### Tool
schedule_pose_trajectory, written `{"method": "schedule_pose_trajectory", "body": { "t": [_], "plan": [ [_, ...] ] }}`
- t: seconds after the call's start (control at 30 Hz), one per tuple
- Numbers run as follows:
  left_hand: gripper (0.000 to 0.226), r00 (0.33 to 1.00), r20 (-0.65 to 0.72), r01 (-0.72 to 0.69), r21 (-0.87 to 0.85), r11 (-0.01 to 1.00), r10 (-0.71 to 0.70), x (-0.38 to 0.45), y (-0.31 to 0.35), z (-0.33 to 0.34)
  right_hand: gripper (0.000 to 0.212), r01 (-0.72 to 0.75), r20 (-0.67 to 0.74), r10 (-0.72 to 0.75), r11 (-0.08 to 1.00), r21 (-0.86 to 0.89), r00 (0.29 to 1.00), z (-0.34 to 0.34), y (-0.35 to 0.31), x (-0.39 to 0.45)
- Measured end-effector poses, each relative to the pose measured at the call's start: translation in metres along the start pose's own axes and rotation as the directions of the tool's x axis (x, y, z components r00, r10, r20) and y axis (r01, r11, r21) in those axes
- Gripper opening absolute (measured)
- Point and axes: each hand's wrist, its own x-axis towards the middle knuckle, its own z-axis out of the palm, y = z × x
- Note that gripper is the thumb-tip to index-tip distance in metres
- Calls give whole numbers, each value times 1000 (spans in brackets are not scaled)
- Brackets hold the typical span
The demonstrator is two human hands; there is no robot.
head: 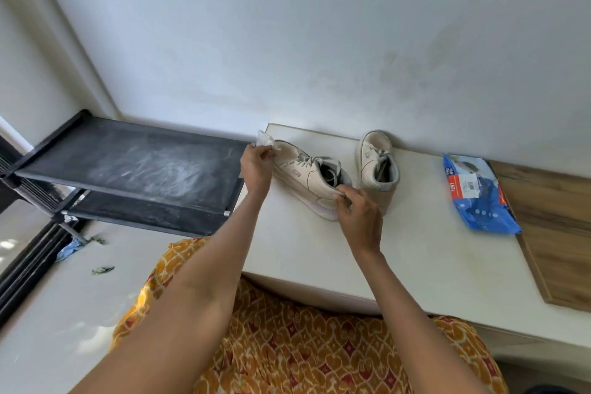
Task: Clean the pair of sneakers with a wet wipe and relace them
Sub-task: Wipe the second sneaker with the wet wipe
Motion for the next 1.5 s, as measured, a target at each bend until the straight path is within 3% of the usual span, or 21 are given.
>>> {"method": "schedule_pose_trajectory", "body": {
  "t": [0.23,0.5,0.63,0.7,0.8,0.9,1.07,1.27,1.33,1.4,1.5],
  "plan": [
    [17,984,-121,114,-148,982,-133,-64,4,17,21,-60,81,59,998,4,995,-3,-1,3],
    [13,972,-118,159,-320,934,-205,-119,22,30,24,-85,135,86,996,-17,987,-5,-5,6],
    [10,986,-36,144,-334,931,-166,-143,20,28,24,-70,118,71,997,-18,991,-4,-4,5],
    [10,984,-28,157,-322,934,-175,-140,14,21,23,-56,104,60,998,-35,993,-4,-3,4],
    [15,959,-122,216,-270,938,-256,-101,11,6,22,-69,91,76,995,-78,993,-4,-1,7],
    [18,973,-186,119,-124,985,-140,-42,18,-12,22,-79,89,86,993,-85,992,-4,2,16],
    [20,1000,-27,-8,190,982,14,14,11,-5,22,-59,83,64,996,-62,994,-1,5,25],
    [17,993,-96,-66,105,992,76,-15,3,7,21,-60,70,63,997,-46,996,2,5,23],
    [14,982,-184,36,-37,999,-42,-33,-9,9,21,-66,59,67,997,-29,996,2,6,22],
    [15,935,-238,208,-236,949,-264,-42,-16,8,21,-54,70,56,998,-26,996,1,7,21],
    [14,864,-194,352,-424,834,-464,-28,-11,2,22,-50,105,53,998,-26,993,-1,6,22]
  ]
}}
